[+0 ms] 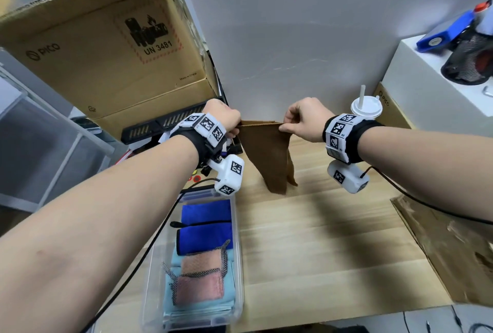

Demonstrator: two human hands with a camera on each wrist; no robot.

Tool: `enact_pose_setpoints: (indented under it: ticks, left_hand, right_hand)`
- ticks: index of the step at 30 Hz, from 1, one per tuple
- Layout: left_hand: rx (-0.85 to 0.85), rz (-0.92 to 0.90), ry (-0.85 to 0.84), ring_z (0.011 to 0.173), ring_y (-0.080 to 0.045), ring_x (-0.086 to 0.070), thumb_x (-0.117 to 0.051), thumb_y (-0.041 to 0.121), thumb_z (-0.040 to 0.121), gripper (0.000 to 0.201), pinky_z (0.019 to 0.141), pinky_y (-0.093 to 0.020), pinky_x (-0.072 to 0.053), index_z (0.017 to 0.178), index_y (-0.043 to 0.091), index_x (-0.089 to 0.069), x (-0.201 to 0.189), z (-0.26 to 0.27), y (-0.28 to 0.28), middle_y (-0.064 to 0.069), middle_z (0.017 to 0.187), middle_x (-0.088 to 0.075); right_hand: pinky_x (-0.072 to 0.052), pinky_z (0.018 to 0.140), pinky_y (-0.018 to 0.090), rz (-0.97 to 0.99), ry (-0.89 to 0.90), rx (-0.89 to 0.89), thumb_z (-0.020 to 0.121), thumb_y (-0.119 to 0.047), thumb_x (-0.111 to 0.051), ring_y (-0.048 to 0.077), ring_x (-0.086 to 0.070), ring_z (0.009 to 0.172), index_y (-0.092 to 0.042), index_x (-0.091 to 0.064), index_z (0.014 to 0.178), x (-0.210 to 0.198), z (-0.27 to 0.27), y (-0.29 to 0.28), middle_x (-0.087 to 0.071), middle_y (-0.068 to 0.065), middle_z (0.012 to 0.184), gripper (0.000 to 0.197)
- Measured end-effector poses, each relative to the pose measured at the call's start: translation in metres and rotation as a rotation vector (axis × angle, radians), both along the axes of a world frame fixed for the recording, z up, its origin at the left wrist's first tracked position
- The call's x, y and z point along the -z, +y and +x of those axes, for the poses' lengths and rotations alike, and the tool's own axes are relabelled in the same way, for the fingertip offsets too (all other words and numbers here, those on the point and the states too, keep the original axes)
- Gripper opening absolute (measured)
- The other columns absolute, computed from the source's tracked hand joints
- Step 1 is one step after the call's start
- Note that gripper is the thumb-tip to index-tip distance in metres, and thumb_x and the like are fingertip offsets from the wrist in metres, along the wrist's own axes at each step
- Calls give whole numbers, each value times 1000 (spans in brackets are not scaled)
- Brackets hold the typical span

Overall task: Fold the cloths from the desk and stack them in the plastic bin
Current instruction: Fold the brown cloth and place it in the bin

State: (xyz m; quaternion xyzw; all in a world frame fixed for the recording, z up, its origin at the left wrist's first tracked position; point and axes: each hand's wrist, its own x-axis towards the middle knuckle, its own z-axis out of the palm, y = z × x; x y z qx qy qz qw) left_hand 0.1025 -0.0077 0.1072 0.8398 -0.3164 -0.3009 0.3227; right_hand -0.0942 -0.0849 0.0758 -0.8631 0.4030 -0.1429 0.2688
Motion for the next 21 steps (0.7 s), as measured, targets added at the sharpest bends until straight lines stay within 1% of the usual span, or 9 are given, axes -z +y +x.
enact_pose_setpoints:
  ticks: [2, 4, 7, 9, 11, 15, 17, 19, 21]
  left_hand:
    - [-23, -25, 37, 46, -24, -60, -48, 1, 83, 16, 49, -32, -54, 94, 4, -59, -2, -1, 0, -15, 68, -61]
    - [4, -50, 24, 47, -23, -60, -48, 1, 82, 15, 54, -34, -57, 91, 7, -58, -2, -2, 2, -15, 72, -61]
    - [9, -85, -12, 44, -22, -56, -46, 1, 81, 11, 39, -23, -48, 79, 10, -52, -3, -2, 4, -13, 69, -57]
    - [-47, -112, -22, 40, -22, -49, -41, 4, 83, 12, 34, -16, -36, 78, 12, -49, -7, -2, 2, -12, 69, -53]
    - [-94, -101, -6, 36, -20, -44, -39, 3, 84, 17, 33, -13, -32, 81, 11, -53, -10, -2, -3, -11, 70, -53]
    - [-55, 86, 19, 20, -15, -37, -49, 0, 86, 27, 32, -12, -34, 63, 10, -61, -12, 1, -8, -6, 43, -49]
    - [-24, 86, 60, 22, -13, -39, -43, -1, 88, 28, 32, -11, -34, 75, 7, -67, -14, -1, -11, -7, 50, -51]
    - [-54, 55, 109, 26, -15, -44, -42, -1, 89, 21, 33, -13, -37, 86, 4, -62, -14, -4, -10, -10, 60, -51]
    - [-74, 41, 154, 25, -16, -47, -43, 1, 91, 15, 35, -16, -43, 87, 1, -57, -13, -8, -9, -12, 59, -53]
  right_hand:
    - [-41, 62, 19, 27, -39, 4, 80, -26, -78, 6, -56, 60, -22, -65, 67, -1, -2, -2, -65, -4, 68, 19]
    - [-41, 57, 13, 55, -73, -3, 78, -23, -80, 8, -56, 58, -23, -63, 65, -3, -3, -3, -64, -5, 65, 22]
    - [-42, 57, 12, 36, -137, 13, 78, -23, -80, 6, -55, 55, -20, -65, 67, -7, -4, -5, -63, -6, 63, 19]
    - [-43, 58, 14, 35, -198, 46, 79, -23, -78, 6, -56, 55, -19, -65, 69, -10, -3, -5, -63, -5, 62, 17]
    - [-44, 58, 15, 49, -198, 36, 80, -22, -77, 7, -56, 55, -19, -64, 69, -12, 0, -5, -62, -5, 62, 17]
    - [-42, 59, 14, 33, -229, 63, 81, -20, -76, 5, -53, 56, -21, -62, 72, -15, 1, -9, -59, -9, 64, 17]
    - [-41, 62, 15, 67, -233, 55, 83, -16, -73, 5, -52, 57, -18, -62, 86, -15, 1, -11, -58, -9, 68, 12]
    - [-40, 67, 17, 80, -199, 49, 86, -16, -69, 5, -52, 60, -19, -64, 97, -14, 1, -12, -57, -10, 70, 12]
    - [-40, 66, 18, 87, -156, 69, 90, -18, -65, 3, -54, 59, -20, -66, 93, -15, 1, -11, -58, -12, 68, 4]
